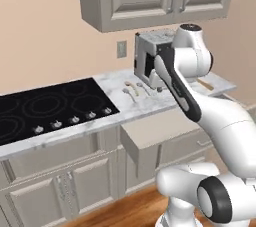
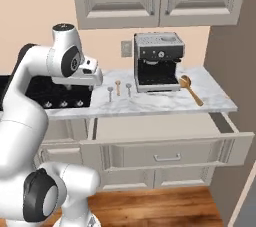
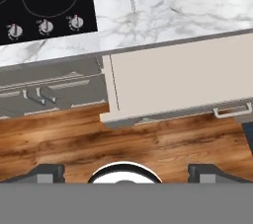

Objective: Organize the utensils by type. Pick up the wooden spoons from the counter and place them in the open cabinet. Then pick up the metallic utensils from the counter and place them in the open drawer.

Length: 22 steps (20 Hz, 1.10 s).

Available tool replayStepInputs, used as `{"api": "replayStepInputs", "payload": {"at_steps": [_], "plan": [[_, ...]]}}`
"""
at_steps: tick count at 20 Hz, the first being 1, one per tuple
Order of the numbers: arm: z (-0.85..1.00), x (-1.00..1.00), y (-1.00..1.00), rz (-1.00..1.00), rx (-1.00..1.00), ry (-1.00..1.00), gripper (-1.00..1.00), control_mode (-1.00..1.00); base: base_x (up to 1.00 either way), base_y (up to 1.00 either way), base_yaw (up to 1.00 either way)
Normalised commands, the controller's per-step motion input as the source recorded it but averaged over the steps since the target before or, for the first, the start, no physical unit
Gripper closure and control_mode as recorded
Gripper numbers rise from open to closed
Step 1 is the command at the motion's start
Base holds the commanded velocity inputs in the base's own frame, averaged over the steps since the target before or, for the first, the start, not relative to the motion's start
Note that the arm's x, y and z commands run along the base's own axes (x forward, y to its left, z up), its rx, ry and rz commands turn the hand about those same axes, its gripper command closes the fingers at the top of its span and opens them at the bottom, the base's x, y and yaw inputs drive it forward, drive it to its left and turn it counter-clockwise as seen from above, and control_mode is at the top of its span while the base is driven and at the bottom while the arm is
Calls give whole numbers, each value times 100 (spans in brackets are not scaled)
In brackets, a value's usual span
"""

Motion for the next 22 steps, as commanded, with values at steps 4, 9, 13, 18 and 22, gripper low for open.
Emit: {"api": "replayStepInputs", "payload": {"at_steps": [4,9,13,18,22], "plan": [[0,0,0,0,0,0,-100,100,-43,0,-57],[0,0,0,0,0,0,-100,100,-39,8,-55],[0,0,0,0,0,0,-100,100,-29,31,-52],[0,0,0,0,0,0,-100,100,-27,47,-49],[0,0,0,0,0,0,-100,100,-48,49,-47]]}}
